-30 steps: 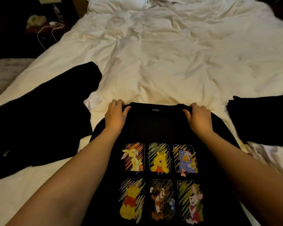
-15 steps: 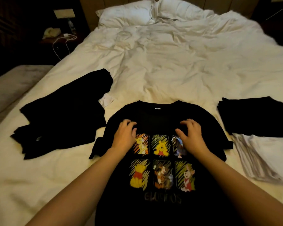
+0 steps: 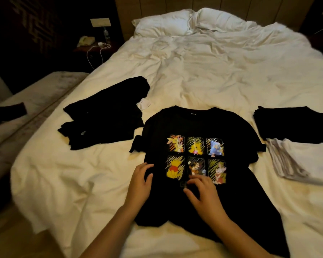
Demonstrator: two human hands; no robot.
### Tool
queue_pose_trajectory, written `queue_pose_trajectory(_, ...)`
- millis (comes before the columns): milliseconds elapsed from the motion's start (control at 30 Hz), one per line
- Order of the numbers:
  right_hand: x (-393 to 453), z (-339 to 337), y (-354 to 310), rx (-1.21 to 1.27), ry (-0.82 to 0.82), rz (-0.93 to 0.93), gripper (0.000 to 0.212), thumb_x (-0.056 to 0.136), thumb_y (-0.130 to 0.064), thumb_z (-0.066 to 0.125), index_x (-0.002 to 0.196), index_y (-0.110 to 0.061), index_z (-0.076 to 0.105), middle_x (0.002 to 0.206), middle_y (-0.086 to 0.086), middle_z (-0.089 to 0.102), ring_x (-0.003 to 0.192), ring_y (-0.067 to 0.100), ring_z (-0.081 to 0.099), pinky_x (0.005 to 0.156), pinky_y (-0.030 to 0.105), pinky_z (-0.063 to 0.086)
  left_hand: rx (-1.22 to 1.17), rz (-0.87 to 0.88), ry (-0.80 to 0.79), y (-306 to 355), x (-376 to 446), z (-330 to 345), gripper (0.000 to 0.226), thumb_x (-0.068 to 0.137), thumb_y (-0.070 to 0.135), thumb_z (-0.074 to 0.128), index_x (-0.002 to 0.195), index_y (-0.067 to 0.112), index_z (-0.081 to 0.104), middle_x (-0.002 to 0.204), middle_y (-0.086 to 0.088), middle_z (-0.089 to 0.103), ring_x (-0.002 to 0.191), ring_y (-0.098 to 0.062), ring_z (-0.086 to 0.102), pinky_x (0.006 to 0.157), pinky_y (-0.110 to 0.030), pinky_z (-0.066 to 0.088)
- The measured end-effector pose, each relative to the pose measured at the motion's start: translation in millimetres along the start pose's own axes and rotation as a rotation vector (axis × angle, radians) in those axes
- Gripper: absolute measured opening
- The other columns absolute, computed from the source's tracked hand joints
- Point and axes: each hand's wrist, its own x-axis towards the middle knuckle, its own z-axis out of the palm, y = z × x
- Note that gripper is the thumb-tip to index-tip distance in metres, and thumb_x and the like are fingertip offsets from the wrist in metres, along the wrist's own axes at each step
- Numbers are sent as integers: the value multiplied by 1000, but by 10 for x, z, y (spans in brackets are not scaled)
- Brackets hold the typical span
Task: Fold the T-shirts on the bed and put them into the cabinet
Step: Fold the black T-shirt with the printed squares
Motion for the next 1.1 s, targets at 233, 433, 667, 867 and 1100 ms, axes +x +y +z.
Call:
queue_pose_trajectory(233, -677, 361, -233, -161, 93, -188, 45, 80, -58, 55, 104, -23, 72, 111, -7, 64, 115, 16, 52, 106, 35, 32, -177, -189, 114, -123, -626, -122, 40, 97, 38, 61, 134, 31, 51, 115, 9, 63, 109, -12, 61, 90, -31, 51)
queue_pose_trajectory(433, -793, 353, -195, -246, 182, -213, 36, 87, -43, 51, 106, -20, 72, 112, -2, 64, 109, 25, 58, 95, 34, 35, -4, -87, -13, -158, -874, -272, 67, 79, 64, 67, 135, 30, 56, 135, 15, 46, 131, -7, 41, 112, -31, 37)
queue_pose_trajectory(667, -751, 244, -273, -1, 172, -88, 21, 90, -29, 45, 101, -21, 61, 105, -8, 58, 100, 14, 55, 88, 25, 36, 109, 90, -200, -202, -920, -358, 101, 59, 54, 84, 148, 43, 36, 139, 15, 53, 126, -7, 49, 107, -31, 41)
queue_pose_trajectory(867, -530, 84, -353, -89, 281, -141, 19, 93, -22, 57, 100, -8, 66, 98, 5, 53, 88, 24, 53, 70, 34, 48, -315, -111, -86, -210, -933, -296, 18, 87, 23, 75, 101, 34, 72, 99, 3, 72, 94, -8, 68, 87, -35, 55)
queue_pose_trajectory(1100, 108, -270, -518, -152, 159, -84, 15, 97, -22, 59, 106, -17, 70, 90, 4, 73, 81, 27, 69, 67, 38, 55, -765, -431, -62, -78, -578, -438, 13, 95, 18, 65, 84, 10, 65, 80, -10, 62, 81, -21, 55, 68, -33, 37)
